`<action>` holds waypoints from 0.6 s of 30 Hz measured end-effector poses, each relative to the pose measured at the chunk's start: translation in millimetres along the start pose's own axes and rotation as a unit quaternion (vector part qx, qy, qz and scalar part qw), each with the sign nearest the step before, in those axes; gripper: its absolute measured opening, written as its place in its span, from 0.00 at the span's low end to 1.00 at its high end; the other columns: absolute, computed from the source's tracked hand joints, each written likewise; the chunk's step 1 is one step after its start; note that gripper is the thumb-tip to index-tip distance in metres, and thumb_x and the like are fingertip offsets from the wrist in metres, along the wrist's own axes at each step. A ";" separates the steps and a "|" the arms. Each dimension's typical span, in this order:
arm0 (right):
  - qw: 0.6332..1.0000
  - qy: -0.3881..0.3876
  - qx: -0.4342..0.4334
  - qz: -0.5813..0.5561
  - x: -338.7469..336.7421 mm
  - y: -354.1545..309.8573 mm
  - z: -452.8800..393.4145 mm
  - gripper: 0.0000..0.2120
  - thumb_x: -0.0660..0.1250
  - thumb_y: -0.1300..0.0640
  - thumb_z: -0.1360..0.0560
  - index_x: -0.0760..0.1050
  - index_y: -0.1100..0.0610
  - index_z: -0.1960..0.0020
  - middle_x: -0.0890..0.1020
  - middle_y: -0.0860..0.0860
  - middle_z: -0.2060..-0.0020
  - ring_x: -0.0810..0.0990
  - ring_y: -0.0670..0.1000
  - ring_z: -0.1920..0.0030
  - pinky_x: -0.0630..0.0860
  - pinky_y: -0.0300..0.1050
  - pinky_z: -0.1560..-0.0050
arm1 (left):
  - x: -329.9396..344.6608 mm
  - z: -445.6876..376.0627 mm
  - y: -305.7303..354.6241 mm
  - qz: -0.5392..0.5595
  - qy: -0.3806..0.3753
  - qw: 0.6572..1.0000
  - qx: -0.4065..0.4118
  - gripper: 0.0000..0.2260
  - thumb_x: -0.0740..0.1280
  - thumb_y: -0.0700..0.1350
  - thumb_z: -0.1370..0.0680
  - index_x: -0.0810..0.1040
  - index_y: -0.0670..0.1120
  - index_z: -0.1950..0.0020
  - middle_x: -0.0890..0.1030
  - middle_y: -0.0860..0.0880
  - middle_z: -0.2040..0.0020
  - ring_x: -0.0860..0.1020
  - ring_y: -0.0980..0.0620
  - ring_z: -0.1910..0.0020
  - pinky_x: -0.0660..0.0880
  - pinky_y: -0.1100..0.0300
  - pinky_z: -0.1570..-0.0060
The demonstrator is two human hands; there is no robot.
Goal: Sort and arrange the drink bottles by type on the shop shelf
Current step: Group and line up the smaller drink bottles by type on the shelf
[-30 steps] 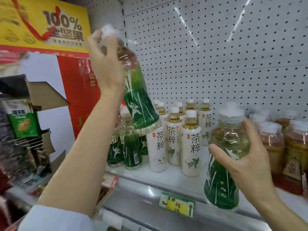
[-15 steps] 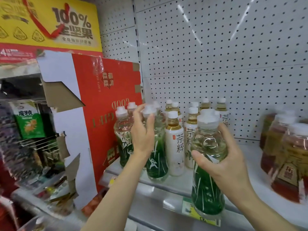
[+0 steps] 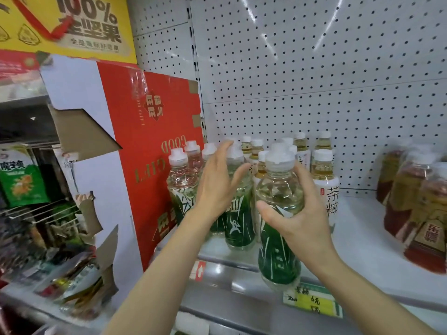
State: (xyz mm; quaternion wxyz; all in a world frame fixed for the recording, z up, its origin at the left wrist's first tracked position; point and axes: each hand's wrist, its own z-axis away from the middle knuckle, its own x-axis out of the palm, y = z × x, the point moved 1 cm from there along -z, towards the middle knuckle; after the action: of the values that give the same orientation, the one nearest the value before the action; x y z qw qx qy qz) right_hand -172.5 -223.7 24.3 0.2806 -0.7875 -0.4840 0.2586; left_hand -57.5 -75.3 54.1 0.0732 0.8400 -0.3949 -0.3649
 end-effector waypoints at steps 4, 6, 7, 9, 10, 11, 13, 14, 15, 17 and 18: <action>1.000 0.018 0.005 0.008 23.5 1.7 -9.3 0.42 0.78 0.48 0.33 0.56 0.36 0.29 0.61 0.24 0.37 0.59 0.22 0.37 0.58 0.19 0.40 | -38.9 21.0 -14.6 -0.018 -0.040 0.998 0.048 0.33 0.66 0.47 0.19 0.52 0.53 0.18 0.62 0.53 0.21 0.60 0.55 0.23 0.59 0.50 0.24; 1.000 0.028 0.005 0.002 35.7 4.2 -12.6 0.42 0.78 0.49 0.32 0.55 0.36 0.29 0.59 0.22 0.39 0.58 0.20 0.38 0.56 0.18 0.41 | -53.0 48.5 -23.9 0.021 0.003 0.999 0.036 0.37 0.66 0.38 0.24 0.54 0.51 0.18 0.62 0.53 0.21 0.59 0.56 0.23 0.58 0.47 0.23; 1.000 0.031 0.003 -0.001 42.4 4.8 -13.3 0.42 0.78 0.50 0.32 0.55 0.37 0.29 0.59 0.22 0.39 0.58 0.20 0.38 0.56 0.18 0.40 | -54.5 67.1 -28.6 0.056 0.012 0.998 0.020 0.39 0.65 0.37 0.28 0.55 0.50 0.19 0.61 0.53 0.21 0.59 0.56 0.22 0.59 0.46 0.23; 0.999 0.032 -0.001 -0.005 57.9 5.3 -13.6 0.42 0.77 0.50 0.31 0.56 0.39 0.26 0.58 0.22 0.38 0.57 0.21 0.37 0.54 0.17 0.39 | -46.5 108.7 -34.2 0.136 -0.025 0.990 -0.002 0.41 0.67 0.40 0.29 0.54 0.51 0.19 0.59 0.55 0.21 0.60 0.55 0.22 0.61 0.47 0.24; 0.999 0.032 -0.004 -0.008 66.5 3.7 -13.4 0.42 0.77 0.49 0.31 0.56 0.40 0.26 0.59 0.23 0.37 0.57 0.21 0.36 0.54 0.17 0.39 | -39.0 126.7 -34.6 0.159 -0.057 0.986 -0.009 0.40 0.69 0.46 0.28 0.53 0.53 0.19 0.57 0.57 0.20 0.60 0.55 0.22 0.62 0.50 0.25; 0.999 0.034 -0.006 -0.011 75.4 2.1 -12.7 0.42 0.77 0.48 0.31 0.56 0.40 0.26 0.60 0.24 0.37 0.57 0.23 0.35 0.54 0.17 0.38 | -31.9 139.3 -33.0 0.165 -0.080 0.983 -0.024 0.42 0.71 0.55 0.28 0.53 0.55 0.19 0.56 0.59 0.21 0.59 0.58 0.22 0.62 0.55 0.26; 0.999 0.043 -0.006 -0.009 94.6 -1.8 -11.7 0.41 0.76 0.47 0.31 0.57 0.41 0.26 0.62 0.26 0.38 0.59 0.26 0.35 0.56 0.19 0.38 | -18.3 144.8 -34.4 0.152 -0.064 0.985 -0.057 0.44 0.73 0.65 0.33 0.57 0.56 0.22 0.61 0.60 0.24 0.62 0.62 0.25 0.61 0.65 0.28; 0.999 0.050 -0.007 -0.004 103.4 -3.9 -10.9 0.41 0.76 0.46 0.32 0.57 0.41 0.25 0.61 0.26 0.39 0.60 0.28 0.35 0.57 0.21 0.38 | -14.0 140.8 -36.5 0.137 -0.036 0.987 -0.070 0.42 0.74 0.62 0.34 0.61 0.55 0.24 0.66 0.57 0.28 0.66 0.61 0.29 0.64 0.67 0.30; 0.998 0.058 -0.008 0.006 111.6 -4.9 -9.8 0.41 0.76 0.45 0.32 0.57 0.40 0.26 0.60 0.25 0.41 0.60 0.30 0.36 0.58 0.24 0.38 | -12.6 135.3 -38.2 0.128 -0.008 0.988 -0.084 0.38 0.74 0.57 0.34 0.65 0.52 0.27 0.69 0.54 0.33 0.70 0.58 0.33 0.68 0.66 0.33; 0.997 0.067 -0.005 0.032 124.8 -5.6 -8.8 0.41 0.75 0.43 0.32 0.57 0.42 0.25 0.61 0.26 0.44 0.60 0.37 0.39 0.58 0.32 0.38 | -13.0 125.2 -44.4 0.118 0.025 0.987 -0.107 0.32 0.76 0.43 0.35 0.71 0.47 0.32 0.72 0.52 0.39 0.74 0.52 0.39 0.73 0.59 0.39; 0.996 0.069 0.001 0.047 128.7 -5.4 -8.8 0.42 0.75 0.42 0.33 0.58 0.44 0.25 0.63 0.30 0.45 0.59 0.39 0.40 0.59 0.35 0.37 | -13.7 122.5 -47.2 0.112 0.029 0.987 -0.113 0.31 0.76 0.37 0.35 0.72 0.47 0.33 0.73 0.51 0.40 0.75 0.51 0.40 0.74 0.57 0.41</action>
State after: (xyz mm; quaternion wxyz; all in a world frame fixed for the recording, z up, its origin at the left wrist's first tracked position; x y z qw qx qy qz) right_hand -118.6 -106.6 16.8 0.3012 -0.8254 -0.4254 0.2168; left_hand -116.6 -13.3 -46.3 0.2194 0.7871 -0.4405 -0.3719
